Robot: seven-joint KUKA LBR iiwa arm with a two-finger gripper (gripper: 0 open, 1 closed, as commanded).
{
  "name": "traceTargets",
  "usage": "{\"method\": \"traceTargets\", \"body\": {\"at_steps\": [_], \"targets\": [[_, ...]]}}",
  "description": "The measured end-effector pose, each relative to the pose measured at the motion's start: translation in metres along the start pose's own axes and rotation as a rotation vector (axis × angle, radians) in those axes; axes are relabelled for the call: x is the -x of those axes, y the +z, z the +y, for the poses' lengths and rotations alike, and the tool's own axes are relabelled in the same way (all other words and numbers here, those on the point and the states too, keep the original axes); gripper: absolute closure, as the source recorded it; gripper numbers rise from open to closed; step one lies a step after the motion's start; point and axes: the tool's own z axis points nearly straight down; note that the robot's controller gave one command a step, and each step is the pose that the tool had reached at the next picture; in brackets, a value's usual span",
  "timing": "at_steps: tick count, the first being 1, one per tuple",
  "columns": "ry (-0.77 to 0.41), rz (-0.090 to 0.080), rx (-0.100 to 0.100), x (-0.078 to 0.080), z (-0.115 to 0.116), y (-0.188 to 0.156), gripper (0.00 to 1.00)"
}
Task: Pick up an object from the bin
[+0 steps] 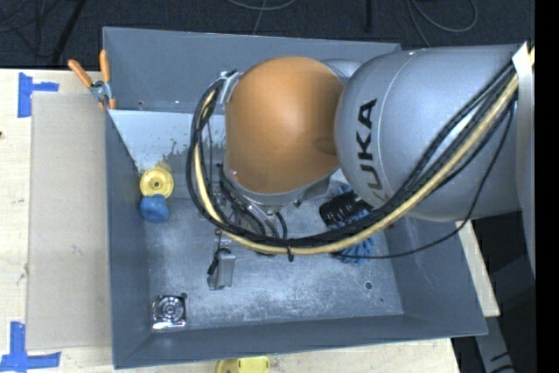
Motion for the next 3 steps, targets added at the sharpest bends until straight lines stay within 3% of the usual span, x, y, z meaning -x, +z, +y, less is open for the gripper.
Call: {"method": "traceTargets", "body": {"at_steps": [1, 2, 3], "targets": [[0.006, -0.008, 0.002, 0.002, -0.001, -0.005, 0.0], [0.018, -0.014, 0.005, 0.047, -0.011, 0.01, 0.0], [0.031, -0.015, 0.003, 0.045, -0.062, 0.056, 0.0]]}}
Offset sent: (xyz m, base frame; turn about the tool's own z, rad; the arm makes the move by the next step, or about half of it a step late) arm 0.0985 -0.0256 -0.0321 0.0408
